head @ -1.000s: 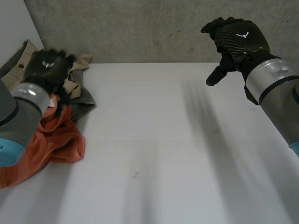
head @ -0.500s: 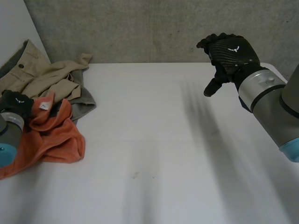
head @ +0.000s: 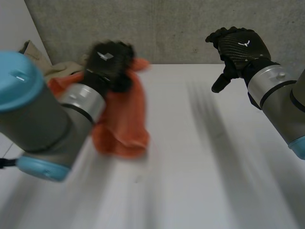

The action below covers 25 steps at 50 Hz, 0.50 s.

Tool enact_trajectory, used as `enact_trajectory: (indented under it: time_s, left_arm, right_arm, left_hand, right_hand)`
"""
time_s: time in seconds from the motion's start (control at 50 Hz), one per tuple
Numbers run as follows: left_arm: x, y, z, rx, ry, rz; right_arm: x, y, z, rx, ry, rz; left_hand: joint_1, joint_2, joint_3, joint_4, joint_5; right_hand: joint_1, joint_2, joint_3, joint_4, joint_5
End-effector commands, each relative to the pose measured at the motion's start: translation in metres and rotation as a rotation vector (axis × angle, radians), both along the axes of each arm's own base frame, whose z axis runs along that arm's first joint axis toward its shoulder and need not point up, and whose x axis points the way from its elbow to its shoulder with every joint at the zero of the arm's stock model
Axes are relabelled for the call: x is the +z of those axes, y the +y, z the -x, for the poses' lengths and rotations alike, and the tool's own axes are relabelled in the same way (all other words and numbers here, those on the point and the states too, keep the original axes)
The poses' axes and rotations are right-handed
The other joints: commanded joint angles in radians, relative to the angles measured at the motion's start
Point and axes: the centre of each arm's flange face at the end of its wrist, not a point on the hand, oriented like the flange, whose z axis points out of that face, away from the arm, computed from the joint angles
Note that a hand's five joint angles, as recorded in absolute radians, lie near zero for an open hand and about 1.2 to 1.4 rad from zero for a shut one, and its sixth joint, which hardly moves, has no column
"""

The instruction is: Fold the laundry.

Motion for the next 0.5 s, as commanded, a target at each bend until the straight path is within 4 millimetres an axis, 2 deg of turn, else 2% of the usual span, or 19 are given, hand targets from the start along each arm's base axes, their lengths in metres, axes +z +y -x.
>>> enact_trajectory:
  time_s: [0.02,0.12,0.24,0.3,0.38,0.4,0.46,0.5]
  left_arm:
    - [-0.04,0.027,0.038,-0.208,0.004,-0.172]
    - [-0.039,0.019,0.033,-0.183,0.008,-0.17]
    - [-0.025,-0.015,-0.002,-0.057,0.016,-0.142]
    - [-0.027,-0.029,-0.021,0.008,-0.009,-0.137]
    - [-0.032,-0.039,-0.036,0.059,-0.073,-0.111]
    - [-0.033,-0.041,-0.039,0.069,-0.09,-0.105]
    - [-0.039,-0.053,-0.053,0.115,-0.164,-0.083]
    - [-0.049,-0.064,-0.064,0.148,-0.235,-0.075]
  right_arm:
    - [0.001,-0.001,0.0,-0.003,-0.001,0.002]
    - [0.002,-0.001,0.0,-0.001,0.001,0.006]
    - [0.0,0.001,-0.001,0.006,0.054,0.012]
    - [-0.007,0.007,-0.005,0.029,0.148,0.001]
    - [-0.033,0.013,-0.004,0.063,0.341,-0.071]
    - [-0.045,0.015,-0.003,0.081,0.419,-0.112]
    - [-0.058,0.022,-0.003,0.111,0.506,-0.159]
    - [-0.066,0.036,-0.008,0.158,0.541,-0.195]
  left_hand:
    - [-0.878,-0.924,-0.922,-0.933,-0.9]
    - [-0.878,-0.924,-0.922,-0.933,-0.9]
    - [-0.878,-0.924,-0.922,-0.933,-0.9]
    - [-0.877,-0.923,-0.922,-0.932,-0.899]
    - [-0.874,-0.92,-0.919,-0.929,-0.896]
    - [-0.874,-0.92,-0.919,-0.929,-0.896]
    - [-0.874,-0.92,-0.919,-0.929,-0.896]
    - [-0.871,-0.917,-0.916,-0.926,-0.893]
  right_hand:
    - [-0.025,-0.049,-0.044,-0.063,-0.066]
    - [-0.025,-0.049,-0.044,-0.063,-0.066]
    - [-0.025,-0.049,-0.044,-0.063,-0.066]
    - [-0.025,-0.049,-0.044,-0.063,-0.066]
    - [-0.025,-0.049,-0.044,-0.063,-0.066]
    - [-0.025,-0.049,-0.044,-0.063,-0.066]
    - [-0.025,-0.049,-0.044,-0.063,-0.066]
    - [-0.025,-0.049,-0.044,-0.063,-0.066]
